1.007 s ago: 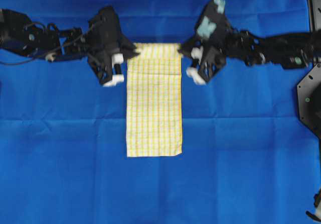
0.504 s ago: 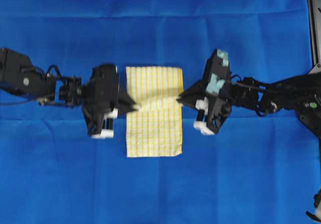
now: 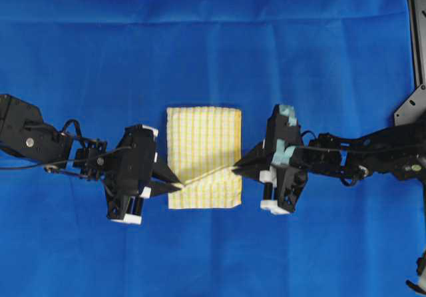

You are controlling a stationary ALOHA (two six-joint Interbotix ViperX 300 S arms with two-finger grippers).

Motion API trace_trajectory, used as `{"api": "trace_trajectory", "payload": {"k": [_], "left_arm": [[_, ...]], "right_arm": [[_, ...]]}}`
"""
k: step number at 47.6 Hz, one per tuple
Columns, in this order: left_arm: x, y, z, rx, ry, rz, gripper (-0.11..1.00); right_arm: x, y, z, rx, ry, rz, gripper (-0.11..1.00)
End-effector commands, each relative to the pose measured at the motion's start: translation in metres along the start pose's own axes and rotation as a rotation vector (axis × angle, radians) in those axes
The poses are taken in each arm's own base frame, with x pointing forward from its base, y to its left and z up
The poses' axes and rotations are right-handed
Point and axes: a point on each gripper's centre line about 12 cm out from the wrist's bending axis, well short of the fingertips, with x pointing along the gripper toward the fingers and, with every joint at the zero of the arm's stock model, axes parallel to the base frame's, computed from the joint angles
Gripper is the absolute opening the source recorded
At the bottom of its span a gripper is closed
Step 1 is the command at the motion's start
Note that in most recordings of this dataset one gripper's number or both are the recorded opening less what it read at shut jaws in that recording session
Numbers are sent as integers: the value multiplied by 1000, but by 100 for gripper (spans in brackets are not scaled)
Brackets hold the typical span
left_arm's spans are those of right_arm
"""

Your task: Fold the yellow towel.

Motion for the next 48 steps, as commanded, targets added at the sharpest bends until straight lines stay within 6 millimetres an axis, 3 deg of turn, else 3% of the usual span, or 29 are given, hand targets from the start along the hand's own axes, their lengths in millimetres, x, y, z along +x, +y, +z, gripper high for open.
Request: {"api": "trace_trajectory", "payload": {"k": [1, 31, 35, 44, 48], "left_arm": [[0, -9, 8, 11, -23, -19, 4], [8, -10, -1, 29, 7, -21, 5], [5, -10, 1, 30, 11, -22, 5], [-19, -13, 16, 34, 50, -26, 21], [-31, -13, 21, 33, 53, -28, 22]], "right_arm": [[1, 8, 5, 1, -8, 19, 4], [9, 22, 1, -22, 48, 52, 5], [7, 23, 3, -22, 43, 56, 18], [-12, 25, 11, -26, 18, 90, 74], [-25, 23, 15, -32, -2, 104, 76]]}}
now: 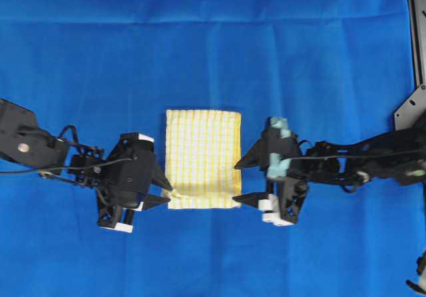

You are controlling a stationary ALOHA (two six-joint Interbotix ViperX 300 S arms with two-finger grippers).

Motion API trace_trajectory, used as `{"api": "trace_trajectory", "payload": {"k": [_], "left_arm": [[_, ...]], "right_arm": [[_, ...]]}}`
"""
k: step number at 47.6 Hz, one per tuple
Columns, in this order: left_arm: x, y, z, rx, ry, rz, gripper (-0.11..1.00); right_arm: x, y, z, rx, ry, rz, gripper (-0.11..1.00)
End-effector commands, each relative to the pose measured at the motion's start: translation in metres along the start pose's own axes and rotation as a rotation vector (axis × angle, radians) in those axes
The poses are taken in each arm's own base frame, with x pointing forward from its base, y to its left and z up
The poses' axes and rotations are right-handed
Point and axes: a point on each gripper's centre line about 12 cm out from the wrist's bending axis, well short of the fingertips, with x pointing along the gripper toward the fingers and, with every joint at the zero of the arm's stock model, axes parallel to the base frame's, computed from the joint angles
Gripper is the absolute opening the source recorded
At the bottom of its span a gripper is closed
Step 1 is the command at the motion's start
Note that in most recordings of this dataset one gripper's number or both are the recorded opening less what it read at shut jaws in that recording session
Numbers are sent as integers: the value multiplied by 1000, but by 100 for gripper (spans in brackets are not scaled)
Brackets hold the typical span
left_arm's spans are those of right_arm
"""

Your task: Fold the yellow towel.

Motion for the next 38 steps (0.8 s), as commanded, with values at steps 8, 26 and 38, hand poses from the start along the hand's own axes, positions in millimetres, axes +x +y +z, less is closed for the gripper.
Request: {"api": "trace_trajectory", "payload": {"k": [8, 26, 38], "left_arm": [[-41, -3, 20, -3, -41, -12, 23], [-105, -2, 5, -9, -116, -24, 22], [-151, 0, -8, -3, -268, -35, 21]], "right_arm": [[-46, 3, 17, -32, -97, 67, 71], [-122, -14, 16, -85, -246, 151, 71], [-161, -23, 18, -146, -345, 202, 71]]}}
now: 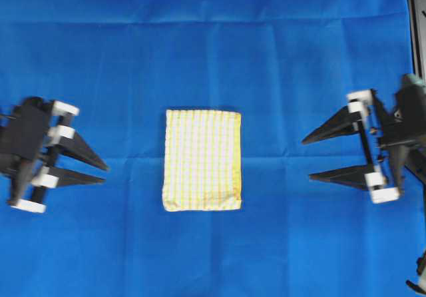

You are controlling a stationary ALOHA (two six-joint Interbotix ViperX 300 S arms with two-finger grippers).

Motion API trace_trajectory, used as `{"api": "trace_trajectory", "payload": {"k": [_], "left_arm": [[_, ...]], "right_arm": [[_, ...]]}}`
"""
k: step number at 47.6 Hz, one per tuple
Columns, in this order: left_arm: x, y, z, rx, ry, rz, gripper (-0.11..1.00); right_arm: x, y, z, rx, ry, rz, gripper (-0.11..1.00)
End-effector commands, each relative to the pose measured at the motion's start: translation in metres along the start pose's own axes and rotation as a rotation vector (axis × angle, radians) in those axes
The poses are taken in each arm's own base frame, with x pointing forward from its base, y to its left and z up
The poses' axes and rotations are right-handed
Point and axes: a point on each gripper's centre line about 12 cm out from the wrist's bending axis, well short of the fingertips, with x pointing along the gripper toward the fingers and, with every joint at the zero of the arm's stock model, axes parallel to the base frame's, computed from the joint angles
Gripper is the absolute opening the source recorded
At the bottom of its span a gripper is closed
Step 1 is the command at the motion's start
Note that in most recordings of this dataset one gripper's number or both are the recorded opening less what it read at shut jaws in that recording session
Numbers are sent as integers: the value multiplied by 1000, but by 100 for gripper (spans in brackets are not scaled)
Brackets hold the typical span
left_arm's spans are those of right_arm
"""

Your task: Fold the yellow towel.

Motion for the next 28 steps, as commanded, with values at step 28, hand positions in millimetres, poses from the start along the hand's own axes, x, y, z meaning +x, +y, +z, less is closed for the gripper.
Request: {"api": "trace_trajectory", "payload": {"k": [28], "left_arm": [[-79, 11, -43, -5, -252, 9, 21]], "right_arm": [[-55, -35, -16, -32, -132, -45, 70]]}}
